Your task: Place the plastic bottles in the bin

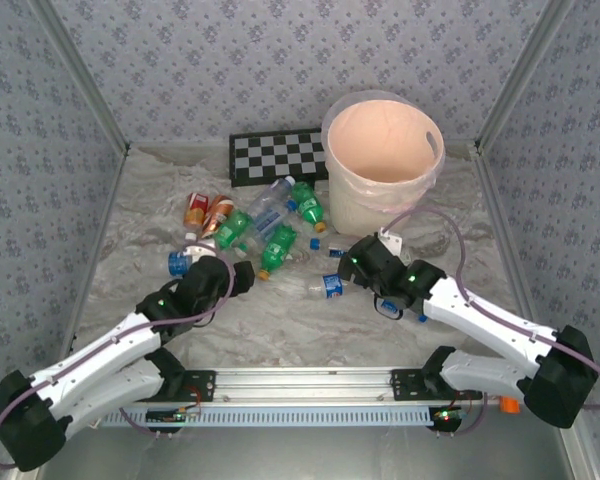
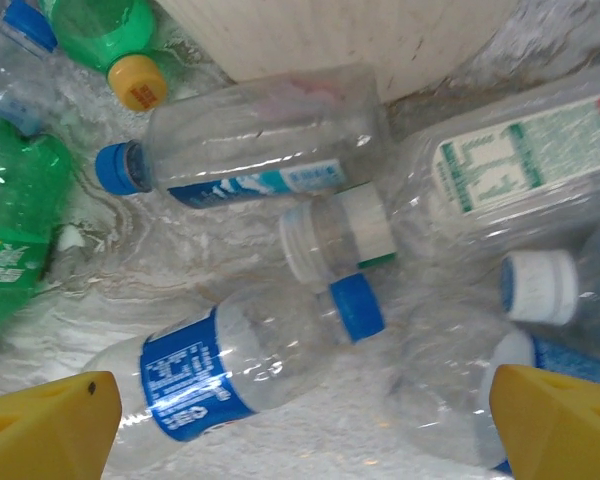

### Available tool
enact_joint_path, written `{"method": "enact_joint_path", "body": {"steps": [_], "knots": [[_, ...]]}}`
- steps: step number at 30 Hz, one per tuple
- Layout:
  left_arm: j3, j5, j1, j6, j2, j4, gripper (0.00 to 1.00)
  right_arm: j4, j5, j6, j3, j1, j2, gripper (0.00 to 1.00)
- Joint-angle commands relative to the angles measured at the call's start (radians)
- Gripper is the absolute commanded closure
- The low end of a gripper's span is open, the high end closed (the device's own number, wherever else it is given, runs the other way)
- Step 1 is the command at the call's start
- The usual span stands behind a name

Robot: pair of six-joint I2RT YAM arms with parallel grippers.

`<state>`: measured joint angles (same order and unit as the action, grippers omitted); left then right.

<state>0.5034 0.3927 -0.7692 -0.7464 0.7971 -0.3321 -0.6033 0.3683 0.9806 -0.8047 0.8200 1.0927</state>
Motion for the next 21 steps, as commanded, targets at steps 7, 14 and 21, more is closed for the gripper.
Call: {"method": "enact_joint_path", "body": {"steps": [7, 14, 21], "knots": [[-0.025, 0.027, -0.026, 0.036, -0.091, 0.006, 0.00, 0.133, -0.038, 0.287, 0.057, 0.024, 0.112, 0.11], [-0.036, 0.039, -0.027, 0.050, -0.135, -0.019, 0.00, 0.224, -0.088, 0.344, 0.071, 0.013, 0.223, 0.15], [-0.046, 0.046, -0.028, 0.055, -0.163, -0.036, 0.00, 0.266, -0.140, 0.356, 0.023, 0.007, 0.366, 0.17]]}}
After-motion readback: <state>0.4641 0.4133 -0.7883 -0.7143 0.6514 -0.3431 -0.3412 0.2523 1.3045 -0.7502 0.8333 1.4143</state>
